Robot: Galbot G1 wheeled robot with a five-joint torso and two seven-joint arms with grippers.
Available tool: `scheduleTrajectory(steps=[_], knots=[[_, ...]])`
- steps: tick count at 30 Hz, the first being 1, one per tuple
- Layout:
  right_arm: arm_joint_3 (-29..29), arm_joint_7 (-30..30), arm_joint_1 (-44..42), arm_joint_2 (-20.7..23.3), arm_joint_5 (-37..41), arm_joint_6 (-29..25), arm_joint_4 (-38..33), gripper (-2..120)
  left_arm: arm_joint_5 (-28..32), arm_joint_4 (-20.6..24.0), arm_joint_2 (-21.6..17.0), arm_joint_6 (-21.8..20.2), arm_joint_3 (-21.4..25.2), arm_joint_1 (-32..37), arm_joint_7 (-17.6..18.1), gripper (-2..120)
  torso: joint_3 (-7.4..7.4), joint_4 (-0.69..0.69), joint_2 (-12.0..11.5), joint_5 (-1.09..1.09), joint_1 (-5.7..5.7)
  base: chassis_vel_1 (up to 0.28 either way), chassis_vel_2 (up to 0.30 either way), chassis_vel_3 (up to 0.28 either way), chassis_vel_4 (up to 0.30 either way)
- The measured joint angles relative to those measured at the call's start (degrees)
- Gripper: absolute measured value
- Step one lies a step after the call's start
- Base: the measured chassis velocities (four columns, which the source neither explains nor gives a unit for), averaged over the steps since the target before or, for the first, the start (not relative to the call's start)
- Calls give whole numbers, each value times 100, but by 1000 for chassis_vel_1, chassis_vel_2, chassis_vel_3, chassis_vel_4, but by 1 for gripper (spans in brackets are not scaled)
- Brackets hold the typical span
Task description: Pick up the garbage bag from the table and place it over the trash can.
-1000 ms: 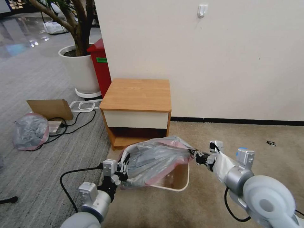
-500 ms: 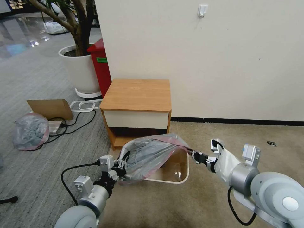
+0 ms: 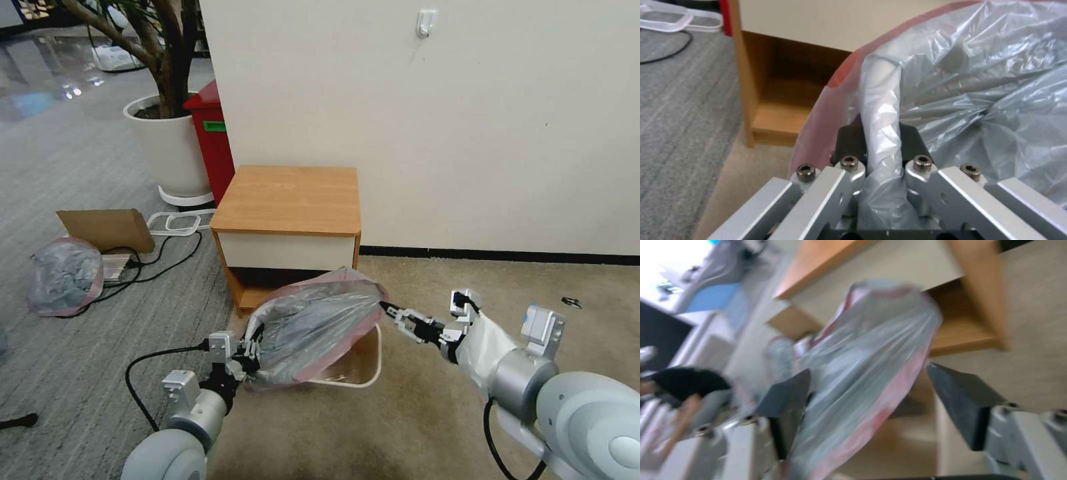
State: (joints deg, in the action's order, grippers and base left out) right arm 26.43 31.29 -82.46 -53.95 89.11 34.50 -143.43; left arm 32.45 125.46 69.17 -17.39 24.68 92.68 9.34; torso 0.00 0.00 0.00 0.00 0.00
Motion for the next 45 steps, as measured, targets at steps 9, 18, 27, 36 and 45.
scheduleTrajectory(steps=[9, 18, 27, 36, 45], knots=[[-740, -293, 70, -158, -303, 83, 9, 100, 195, 69, 49, 102, 101, -37, 192, 6, 0, 0, 0, 0, 0, 0, 0, 0, 0], [-1237, -383, 211, -467, -1062, -73, 14, 100, 177, 259, 129, 122, 110, 55, 170, 6, 0, 1, 0, 0, 0, 0, 0, 0, 0], [-1361, -448, 280, -739, -1462, -221, 60, 100, 128, 451, 205, 176, 157, 251, -43, 6, 0, 0, 0, 0, 0, 0, 0, 0, 0], [-1322, -200, 249, -852, -1492, -400, 48, 100, 77, 463, 252, 292, 203, 326, -170, 6, 0, 0, 0, 1, 0, 0, 0, 0, 0], [-1128, -391, 200, -637, -2041, -415, 27, 100, 78, 459, 222, 300, 263, 336, -173, 6, 0, 0, 0, 0, 0, 0, 0, 0, 0]])
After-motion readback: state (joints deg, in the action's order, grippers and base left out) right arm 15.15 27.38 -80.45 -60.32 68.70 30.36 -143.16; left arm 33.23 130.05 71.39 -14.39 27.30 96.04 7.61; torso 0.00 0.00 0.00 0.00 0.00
